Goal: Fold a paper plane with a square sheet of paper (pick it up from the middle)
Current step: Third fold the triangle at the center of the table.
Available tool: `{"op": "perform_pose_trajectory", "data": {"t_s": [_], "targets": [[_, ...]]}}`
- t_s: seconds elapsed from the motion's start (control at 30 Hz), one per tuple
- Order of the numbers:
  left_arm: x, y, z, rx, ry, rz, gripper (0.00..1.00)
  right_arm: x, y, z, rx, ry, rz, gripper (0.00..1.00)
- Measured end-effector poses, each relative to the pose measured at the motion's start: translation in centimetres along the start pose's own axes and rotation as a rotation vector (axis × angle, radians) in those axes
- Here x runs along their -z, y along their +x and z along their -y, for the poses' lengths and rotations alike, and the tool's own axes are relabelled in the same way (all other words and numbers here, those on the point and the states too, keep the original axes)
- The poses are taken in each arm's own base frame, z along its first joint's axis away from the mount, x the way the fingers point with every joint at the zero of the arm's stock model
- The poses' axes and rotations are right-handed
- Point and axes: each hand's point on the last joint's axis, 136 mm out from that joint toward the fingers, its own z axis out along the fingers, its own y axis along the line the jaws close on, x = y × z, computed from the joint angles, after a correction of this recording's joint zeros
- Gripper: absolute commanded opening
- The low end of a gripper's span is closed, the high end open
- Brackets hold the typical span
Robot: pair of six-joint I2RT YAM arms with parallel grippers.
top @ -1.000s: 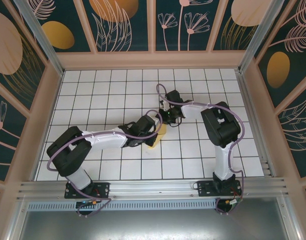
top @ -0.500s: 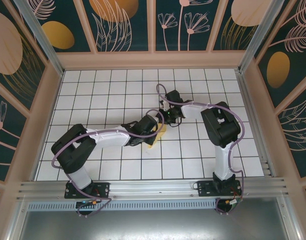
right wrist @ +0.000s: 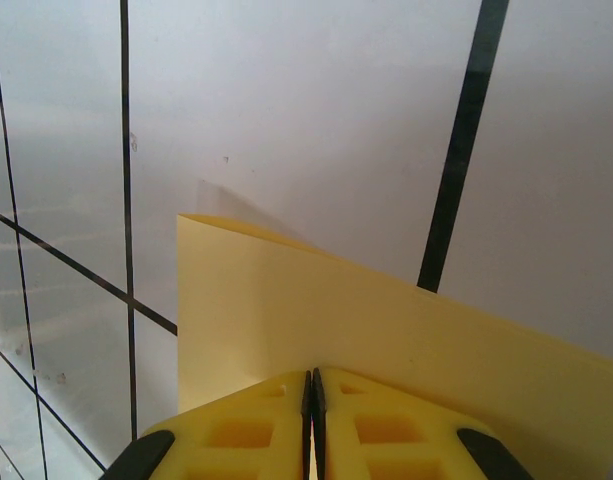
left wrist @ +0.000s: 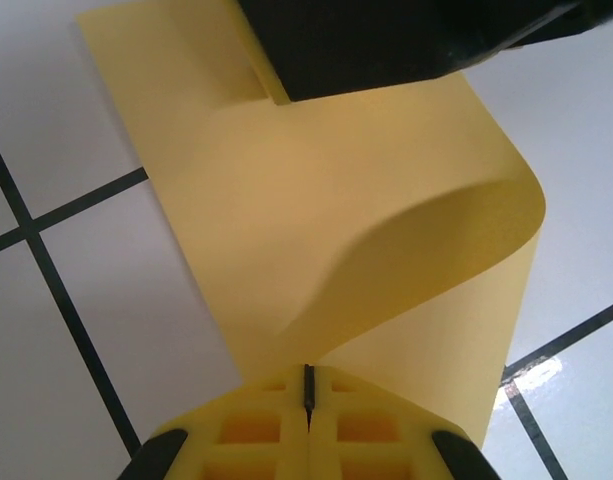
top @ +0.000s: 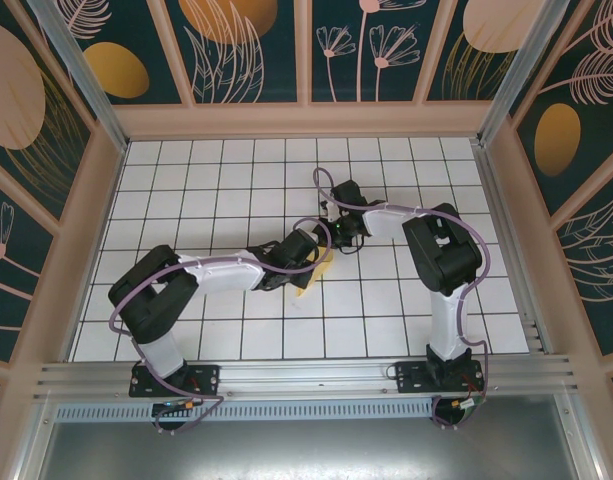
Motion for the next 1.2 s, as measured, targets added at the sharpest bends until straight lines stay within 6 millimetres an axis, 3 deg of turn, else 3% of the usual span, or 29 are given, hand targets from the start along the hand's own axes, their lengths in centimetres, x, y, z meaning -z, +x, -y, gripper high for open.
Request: {"op": "perform_pose_trajectory", "data": {"t_s": [1.2], "targets": [[-0.8,0.3,-1.2,-0.023,-0.058,-0.006,0.00,0.0,0.0,0.0,0.002,-0.005,0.008,0.13]]}}
